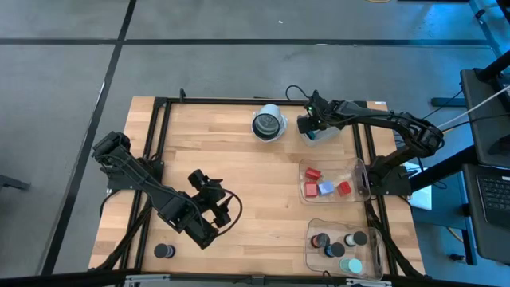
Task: Pick & Place Office items
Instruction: Put the red digital clock into the gray bin, then put the blue hourglass into the bottom transparent bin
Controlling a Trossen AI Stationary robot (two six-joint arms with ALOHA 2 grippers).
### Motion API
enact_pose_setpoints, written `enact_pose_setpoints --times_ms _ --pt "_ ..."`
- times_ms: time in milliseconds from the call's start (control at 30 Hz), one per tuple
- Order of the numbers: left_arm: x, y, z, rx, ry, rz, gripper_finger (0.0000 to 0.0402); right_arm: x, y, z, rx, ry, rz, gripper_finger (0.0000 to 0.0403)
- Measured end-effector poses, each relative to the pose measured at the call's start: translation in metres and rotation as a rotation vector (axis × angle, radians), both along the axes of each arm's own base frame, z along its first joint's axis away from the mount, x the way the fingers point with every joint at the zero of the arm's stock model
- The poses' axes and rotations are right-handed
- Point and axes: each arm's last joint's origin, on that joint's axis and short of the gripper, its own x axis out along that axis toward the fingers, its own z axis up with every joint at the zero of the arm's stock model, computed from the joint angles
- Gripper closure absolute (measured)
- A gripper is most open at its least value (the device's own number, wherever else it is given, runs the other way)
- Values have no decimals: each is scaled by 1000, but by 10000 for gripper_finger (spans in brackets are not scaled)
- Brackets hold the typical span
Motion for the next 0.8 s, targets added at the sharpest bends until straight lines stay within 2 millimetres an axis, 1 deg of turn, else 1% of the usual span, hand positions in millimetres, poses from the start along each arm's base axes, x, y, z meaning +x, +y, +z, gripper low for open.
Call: enact_pose_setpoints --times_ms 133,267,333,400,500,600,700,800 --pt "0 0 -1 -24 22 -7 119 1 -1 1 -11 -9 3 290" --pt "-1 -1 -2 -63 53 -17 119 1 -1 1 -13 -9 7 246" --pt "-2 -2 -3 -99 89 -26 119 1 -1 1 -15 -2 25 223" --pt "-5 -3 -5 -164 164 -43 119 2 -1 2 -9 6 54 201" --pt "-15 -8 -9 -303 306 -41 119 3 0 7 33 10 128 175" --pt "-28 -18 -12 -443 408 2 119 4 1 14 75 12 149 158" --pt "-42 -31 -22 -569 479 66 119 7 1 25 75 21 167 154" --pt "-57 -41 -34 -653 522 188 119 12 2 35 56 15 211 156"
